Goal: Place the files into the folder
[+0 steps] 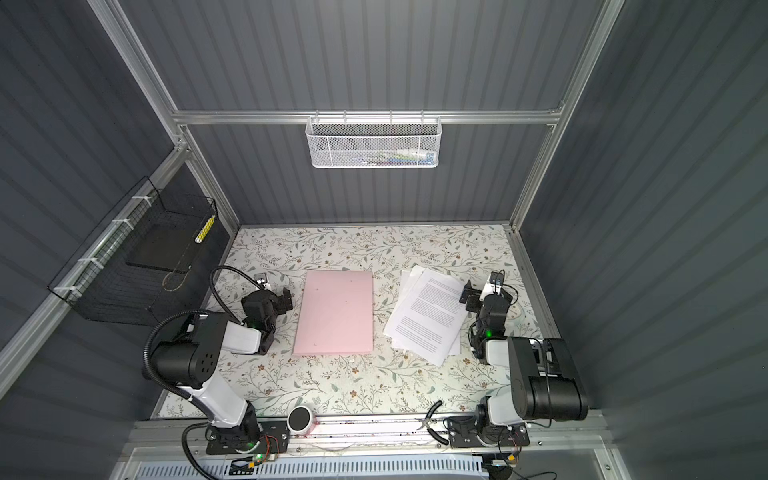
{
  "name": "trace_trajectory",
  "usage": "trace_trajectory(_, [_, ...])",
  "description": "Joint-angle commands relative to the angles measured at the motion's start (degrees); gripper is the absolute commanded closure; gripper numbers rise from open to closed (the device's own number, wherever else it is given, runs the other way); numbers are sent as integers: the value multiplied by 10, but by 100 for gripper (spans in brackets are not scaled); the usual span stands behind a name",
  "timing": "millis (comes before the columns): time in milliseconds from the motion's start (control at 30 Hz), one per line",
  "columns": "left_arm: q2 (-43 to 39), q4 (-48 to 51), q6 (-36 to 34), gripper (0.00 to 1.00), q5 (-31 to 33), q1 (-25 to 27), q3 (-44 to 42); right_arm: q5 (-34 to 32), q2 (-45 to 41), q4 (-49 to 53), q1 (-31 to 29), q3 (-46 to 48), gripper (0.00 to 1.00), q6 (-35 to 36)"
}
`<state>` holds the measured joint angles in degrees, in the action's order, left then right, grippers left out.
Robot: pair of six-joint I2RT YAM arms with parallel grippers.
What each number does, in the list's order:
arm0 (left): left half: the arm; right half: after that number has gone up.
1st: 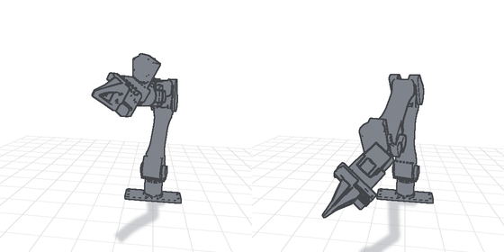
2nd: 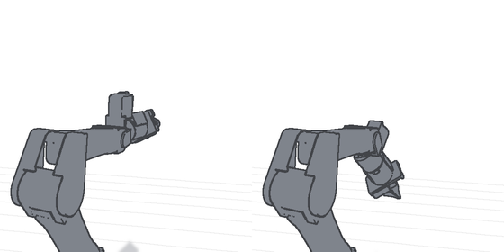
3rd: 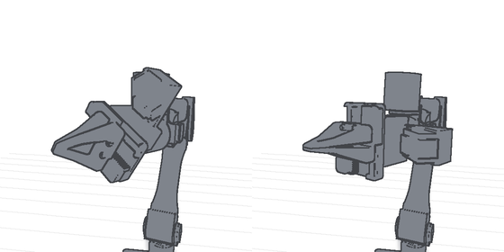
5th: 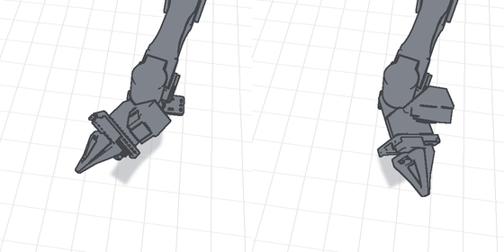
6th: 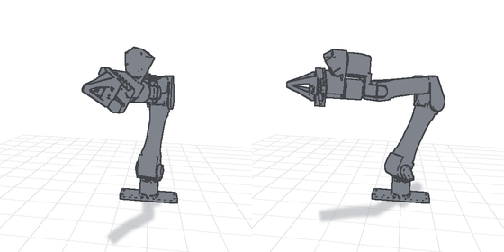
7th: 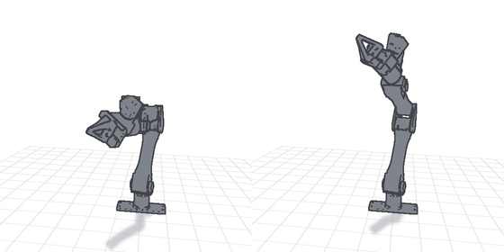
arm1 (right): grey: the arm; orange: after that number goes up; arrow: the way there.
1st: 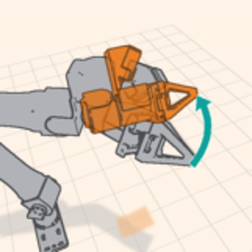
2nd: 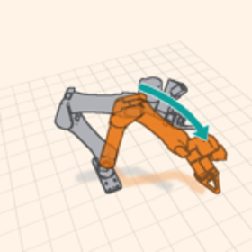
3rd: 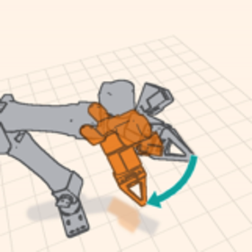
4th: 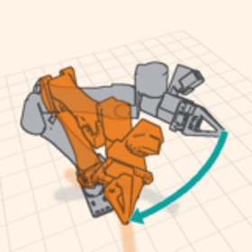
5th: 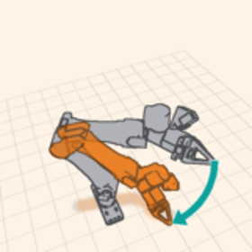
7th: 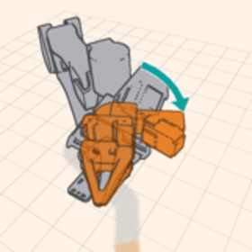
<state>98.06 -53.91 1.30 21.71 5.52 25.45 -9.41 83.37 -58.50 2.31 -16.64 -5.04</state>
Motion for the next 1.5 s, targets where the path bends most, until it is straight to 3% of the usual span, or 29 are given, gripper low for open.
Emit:
trace_trajectory(0, [3, -7, 1, 0, -7, -3, 6, -4, 2, 1, -3, -8, 1, 5])
trace_trajectory(1300, [3, -8, 1, 0, -10, -3, 6, -1, 4, 7, -3, -12, 1, 4])
trace_trajectory(1400, [-27, 26, -28, 0, 42, 30, 15, -14, -19, 2, -5, -1, 1, 4])
trace_trajectory(1467, [-71, 115, -49, 0, 77, 62, 46, -20, -66, 53, -5, -6, 1, 4])
